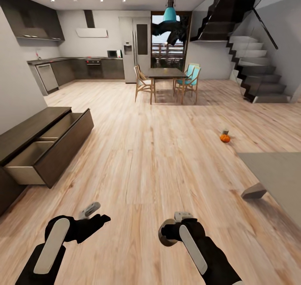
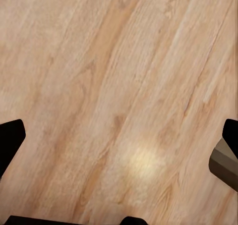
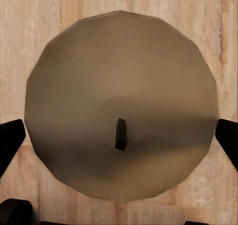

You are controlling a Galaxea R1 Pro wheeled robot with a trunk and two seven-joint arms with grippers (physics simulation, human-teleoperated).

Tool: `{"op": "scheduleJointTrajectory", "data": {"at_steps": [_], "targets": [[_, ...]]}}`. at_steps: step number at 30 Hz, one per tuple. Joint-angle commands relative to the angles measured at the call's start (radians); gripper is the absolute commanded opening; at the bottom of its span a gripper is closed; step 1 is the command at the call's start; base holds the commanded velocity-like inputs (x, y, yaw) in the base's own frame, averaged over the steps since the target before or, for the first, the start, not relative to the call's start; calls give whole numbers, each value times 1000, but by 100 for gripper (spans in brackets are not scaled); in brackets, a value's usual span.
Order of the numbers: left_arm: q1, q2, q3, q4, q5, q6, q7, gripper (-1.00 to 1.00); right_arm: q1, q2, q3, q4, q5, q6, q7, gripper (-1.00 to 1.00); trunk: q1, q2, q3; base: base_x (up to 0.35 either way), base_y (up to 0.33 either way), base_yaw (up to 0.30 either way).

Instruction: Place each of the two pumpkins and all three candles from the living room inside a cabinet in the living room (use any cabinet), then make sure every cabinet is closed, and position the cauldron so it is next to a table in the living room.

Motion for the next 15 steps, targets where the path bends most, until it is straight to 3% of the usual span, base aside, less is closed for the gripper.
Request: {"op": "scheduleJointTrajectory", "data": {"at_steps": [1,15], "targets": [[-1,0,0,-1,11,2,10,100,-1,0,1,-1,-11,1,-10,-100,1,0,-1,350,97,0],[-1,-4,-1,-1,12,2,15,100,-1,1,2,0,-7,0,-10,-100,1,0,-1,339,127,0]]}}
